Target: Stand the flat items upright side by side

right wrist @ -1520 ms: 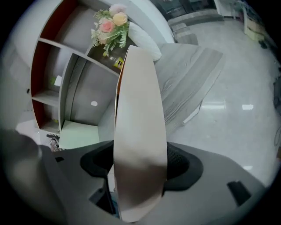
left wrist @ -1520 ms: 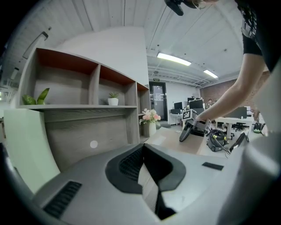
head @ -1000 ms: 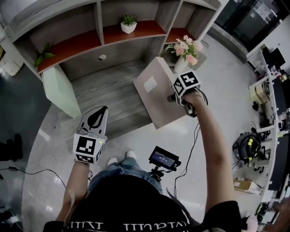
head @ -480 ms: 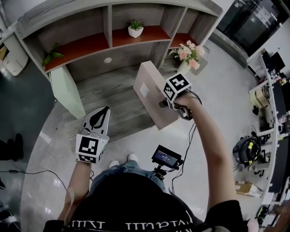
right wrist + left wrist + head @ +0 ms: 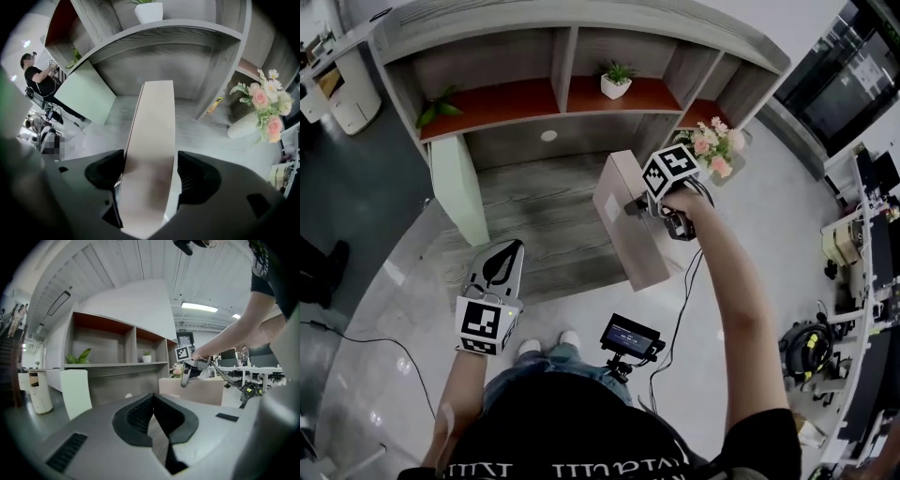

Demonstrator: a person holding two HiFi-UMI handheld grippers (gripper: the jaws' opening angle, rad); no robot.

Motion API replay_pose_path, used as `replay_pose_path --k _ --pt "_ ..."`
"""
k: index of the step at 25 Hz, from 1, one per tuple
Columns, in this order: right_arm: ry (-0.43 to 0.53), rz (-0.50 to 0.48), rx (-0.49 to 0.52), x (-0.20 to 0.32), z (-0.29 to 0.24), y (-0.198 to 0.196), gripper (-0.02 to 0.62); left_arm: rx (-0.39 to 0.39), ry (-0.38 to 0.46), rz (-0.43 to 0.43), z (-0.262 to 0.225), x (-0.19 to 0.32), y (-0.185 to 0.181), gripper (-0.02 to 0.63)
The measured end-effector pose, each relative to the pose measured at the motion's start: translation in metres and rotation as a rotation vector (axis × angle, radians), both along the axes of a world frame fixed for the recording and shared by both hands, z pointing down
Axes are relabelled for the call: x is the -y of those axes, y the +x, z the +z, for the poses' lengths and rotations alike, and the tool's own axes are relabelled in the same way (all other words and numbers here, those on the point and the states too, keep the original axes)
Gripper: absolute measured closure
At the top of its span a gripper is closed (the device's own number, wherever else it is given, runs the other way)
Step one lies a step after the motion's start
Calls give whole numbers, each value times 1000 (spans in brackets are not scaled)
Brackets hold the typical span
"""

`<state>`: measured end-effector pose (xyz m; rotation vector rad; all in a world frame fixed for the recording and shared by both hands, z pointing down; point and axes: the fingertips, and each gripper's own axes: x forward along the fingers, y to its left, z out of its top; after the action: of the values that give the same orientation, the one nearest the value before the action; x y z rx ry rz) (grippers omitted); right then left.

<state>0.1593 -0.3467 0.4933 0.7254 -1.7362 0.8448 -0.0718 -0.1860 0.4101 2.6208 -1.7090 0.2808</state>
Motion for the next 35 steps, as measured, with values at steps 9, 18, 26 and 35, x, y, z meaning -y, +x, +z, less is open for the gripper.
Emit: replay_pose_path --k 9,18,26,35 --pt "-79 -50 -106 40 25 -20 244 11 -23 -130 6 -20 -32 594" --pt "37 -25 -166 43 5 -23 286 1 8 -117 -5 -19 -24 594" --pt "372 29 48 40 -61 -50 288 -7 72 -67 -25 -17 -13 594" --pt "829 118 373 15 -100 -60 293 -12 86 -75 -31 -21 -29 594"
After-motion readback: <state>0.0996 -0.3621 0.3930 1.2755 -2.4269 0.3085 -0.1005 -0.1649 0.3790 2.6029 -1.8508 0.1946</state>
